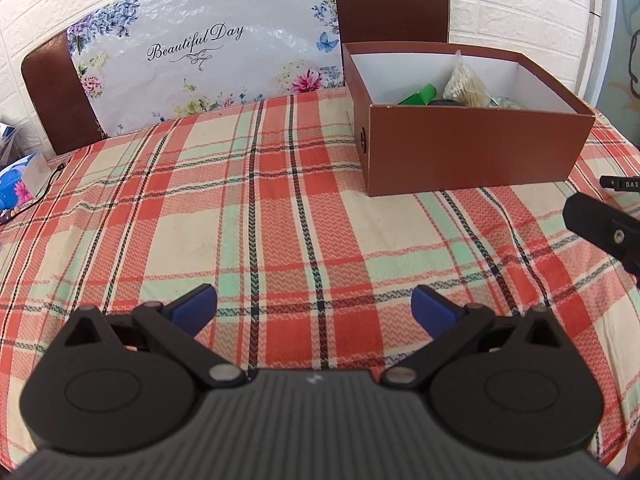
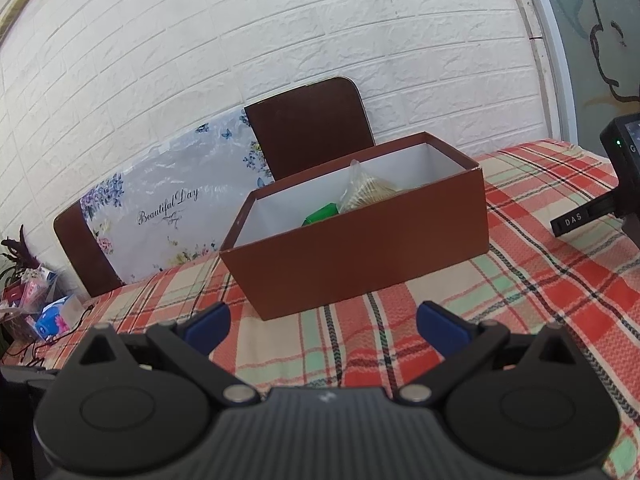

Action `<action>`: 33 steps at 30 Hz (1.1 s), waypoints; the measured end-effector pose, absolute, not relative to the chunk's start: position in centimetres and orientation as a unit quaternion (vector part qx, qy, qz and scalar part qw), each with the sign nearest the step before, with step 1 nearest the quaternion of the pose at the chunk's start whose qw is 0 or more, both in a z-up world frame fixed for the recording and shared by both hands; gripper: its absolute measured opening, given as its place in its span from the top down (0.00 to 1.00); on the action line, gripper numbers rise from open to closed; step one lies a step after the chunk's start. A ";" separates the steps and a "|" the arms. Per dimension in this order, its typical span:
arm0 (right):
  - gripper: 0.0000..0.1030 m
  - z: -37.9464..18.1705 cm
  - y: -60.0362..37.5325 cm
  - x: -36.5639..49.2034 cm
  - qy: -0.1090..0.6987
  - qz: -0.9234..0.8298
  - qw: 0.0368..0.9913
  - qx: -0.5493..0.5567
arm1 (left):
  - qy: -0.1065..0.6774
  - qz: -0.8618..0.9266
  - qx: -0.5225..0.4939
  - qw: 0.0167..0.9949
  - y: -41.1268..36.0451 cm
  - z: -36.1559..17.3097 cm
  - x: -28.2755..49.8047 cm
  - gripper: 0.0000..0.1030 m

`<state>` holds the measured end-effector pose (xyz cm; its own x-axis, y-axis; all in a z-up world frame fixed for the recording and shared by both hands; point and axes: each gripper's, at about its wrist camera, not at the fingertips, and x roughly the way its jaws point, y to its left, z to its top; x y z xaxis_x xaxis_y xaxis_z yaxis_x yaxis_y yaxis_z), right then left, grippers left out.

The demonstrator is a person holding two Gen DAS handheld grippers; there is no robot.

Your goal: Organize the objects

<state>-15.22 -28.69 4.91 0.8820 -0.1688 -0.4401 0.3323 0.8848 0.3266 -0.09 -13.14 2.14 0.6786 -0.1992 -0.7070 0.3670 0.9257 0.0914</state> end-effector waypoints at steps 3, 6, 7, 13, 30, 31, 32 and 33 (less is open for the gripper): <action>0.00 4.8 -28.7 -15.2 0.206 -0.132 0.949 0.201 | 0.374 -0.157 0.112 0.907 -13.2 2.0 -0.1 0.00; 0.00 4.8 -28.8 -15.1 0.206 -0.132 0.948 0.201 | 0.374 -0.157 0.112 0.907 -13.2 2.0 0.0 0.00; 0.00 4.8 -28.8 -15.1 0.206 -0.132 0.949 0.201 | 0.374 -0.157 0.112 0.907 -13.2 2.0 0.0 0.00; 0.00 4.8 -28.7 -15.1 0.207 -0.132 0.949 0.201 | 0.376 -0.156 0.109 0.907 -13.2 1.9 0.0 0.00; 0.00 4.5 -28.8 -15.0 0.210 -0.126 0.950 0.192 | 0.383 -0.156 0.102 0.905 -13.0 1.7 0.0 0.00; 0.00 4.5 -28.7 -15.0 0.210 -0.126 0.950 0.192 | 0.385 -0.156 0.101 0.904 -13.0 1.7 0.0 0.00; 0.00 4.5 -28.7 -14.9 0.210 -0.126 0.950 0.191 | 0.386 -0.156 0.100 0.904 -13.0 1.7 0.0 0.00; 0.00 4.6 -28.7 -14.9 0.211 -0.126 0.950 0.191 | 0.386 -0.156 0.100 0.904 -13.0 1.6 0.1 0.00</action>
<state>-14.89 -28.67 4.56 0.8795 -0.1591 -0.4486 0.3201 0.8953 0.3100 0.06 -12.99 1.64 0.6535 -0.2045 -0.7288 0.3590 0.9314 0.0605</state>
